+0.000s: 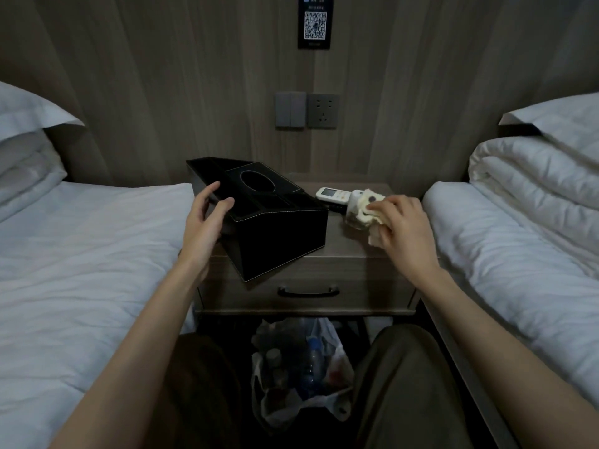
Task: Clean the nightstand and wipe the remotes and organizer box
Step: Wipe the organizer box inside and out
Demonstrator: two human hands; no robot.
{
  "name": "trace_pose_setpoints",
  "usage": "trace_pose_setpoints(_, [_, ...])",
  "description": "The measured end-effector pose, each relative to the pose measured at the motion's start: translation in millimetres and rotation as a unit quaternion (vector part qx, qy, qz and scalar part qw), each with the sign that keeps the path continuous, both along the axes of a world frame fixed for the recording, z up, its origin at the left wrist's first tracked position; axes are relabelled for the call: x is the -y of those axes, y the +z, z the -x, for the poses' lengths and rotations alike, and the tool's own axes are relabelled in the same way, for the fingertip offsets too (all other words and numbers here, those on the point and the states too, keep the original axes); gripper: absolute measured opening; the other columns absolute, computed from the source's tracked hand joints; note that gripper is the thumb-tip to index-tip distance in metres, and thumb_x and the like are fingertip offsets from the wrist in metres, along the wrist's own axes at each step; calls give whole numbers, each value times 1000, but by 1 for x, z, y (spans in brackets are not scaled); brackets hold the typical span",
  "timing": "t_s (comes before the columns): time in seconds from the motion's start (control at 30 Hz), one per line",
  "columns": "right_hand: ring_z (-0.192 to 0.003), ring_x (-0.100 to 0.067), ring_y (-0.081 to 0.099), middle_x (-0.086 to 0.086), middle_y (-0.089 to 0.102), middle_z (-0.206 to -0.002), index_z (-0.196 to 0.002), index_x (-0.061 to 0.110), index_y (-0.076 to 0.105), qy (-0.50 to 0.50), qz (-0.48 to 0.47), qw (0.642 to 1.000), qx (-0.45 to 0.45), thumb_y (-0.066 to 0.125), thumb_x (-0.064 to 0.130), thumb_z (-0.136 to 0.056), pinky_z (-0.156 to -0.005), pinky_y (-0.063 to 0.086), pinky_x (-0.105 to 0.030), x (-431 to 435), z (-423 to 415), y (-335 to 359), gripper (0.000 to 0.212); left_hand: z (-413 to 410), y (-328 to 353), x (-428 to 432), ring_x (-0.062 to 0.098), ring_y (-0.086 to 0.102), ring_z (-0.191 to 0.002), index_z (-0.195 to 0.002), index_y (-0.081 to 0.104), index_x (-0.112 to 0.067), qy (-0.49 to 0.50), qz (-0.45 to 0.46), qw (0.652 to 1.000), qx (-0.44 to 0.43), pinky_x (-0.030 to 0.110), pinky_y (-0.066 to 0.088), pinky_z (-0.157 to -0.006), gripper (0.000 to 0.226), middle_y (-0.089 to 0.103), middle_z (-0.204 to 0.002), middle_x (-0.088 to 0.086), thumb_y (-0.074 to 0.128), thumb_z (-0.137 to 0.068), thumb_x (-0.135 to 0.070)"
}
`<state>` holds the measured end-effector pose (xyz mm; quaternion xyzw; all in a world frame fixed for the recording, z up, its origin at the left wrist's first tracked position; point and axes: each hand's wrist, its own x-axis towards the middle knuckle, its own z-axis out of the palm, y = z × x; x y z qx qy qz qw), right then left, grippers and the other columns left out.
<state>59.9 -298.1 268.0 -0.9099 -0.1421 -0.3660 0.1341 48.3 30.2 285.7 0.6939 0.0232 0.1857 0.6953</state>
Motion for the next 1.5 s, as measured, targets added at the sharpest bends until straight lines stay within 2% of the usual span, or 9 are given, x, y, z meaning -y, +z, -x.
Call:
trace_pose_setpoints(0.17, [-128,-32,34,-4,45,-141,-131,29,56,-71,144,971,-178,62,32,-88,-103,31,-49,4,-10,-23,44,5,4,8,34,46,-130,-126,55,-41,16,-39,999,13,49,38,-108,34,54,-137,3,60,-92,-35])
trace_pose_setpoints(0.33, [-116,-35,44,-5,55,-131,-118,26,64,-78,113,988,-68,62,38,-84,-97,31,-51,-9,-3,-15,37,13,12,15,13,45,-131,-133,53,-32,16,-93,995,42,43,37,-112,41,51,-139,-7,60,-93,-31])
trace_pose_setpoints(0.47, [-120,-28,42,3,53,-133,-126,30,58,20,48,999,-9,58,37,-88,-104,29,-50,-33,1,10,39,29,15,23,13,20,-145,-134,50,-35,36,-142,989,36,40,22,-120,44,33,-154,-1,62,-92,-33])
trace_pose_setpoints(0.6, [-131,-20,38,5,46,-144,-141,30,44,159,47,983,-77,59,38,-91,-113,26,-46,-64,-10,32,53,49,9,38,18,4,-149,-134,46,-41,63,-268,959,61,33,11,-118,52,14,-160,6,67,-87,-37])
trace_pose_setpoints(0.8, [-139,-23,34,-6,45,-146,-150,25,30,218,36,940,-260,64,41,-89,-113,32,-42,-97,-32,26,73,49,-15,29,29,28,-142,-144,42,-30,53,-441,886,133,46,28,-116,56,33,-153,-3,61,-91,-29])
trace_pose_setpoints(0.97, [-123,-20,49,-1,57,-129,-137,19,47,201,21,954,-224,65,39,-89,-100,43,-41,-101,-24,23,56,47,-10,16,22,40,-130,-140,44,-36,66,-473,869,132,31,37,-100,54,44,-138,-6,59,-92,-15])
trace_pose_setpoints(1.17, [-129,-19,43,0,48,-138,-143,17,37,189,59,961,-193,54,32,-96,-96,46,-41,-124,7,22,52,51,-9,-14,18,39,-130,-139,46,-33,78,-465,874,119,23,30,-102,56,41,-144,-8,60,-91,-8])
trace_pose_setpoints(1.4, [-131,-24,43,-6,40,-147,-151,12,25,263,89,942,-190,48,15,-98,-103,43,-38,-166,27,24,58,43,-12,-68,25,31,-141,-142,44,-28,148,-452,876,84,32,32,-105,60,26,-157,2,60,-90,-1])
trace_pose_setpoints(1.5, [-137,-17,37,-3,35,-153,-153,15,24,307,67,927,-205,50,6,-95,-112,32,-23,-183,31,26,64,39,-6,-82,32,30,-140,-144,42,-30,181,-421,888,43,43,36,-105,63,22,-158,9,57,-91,1])
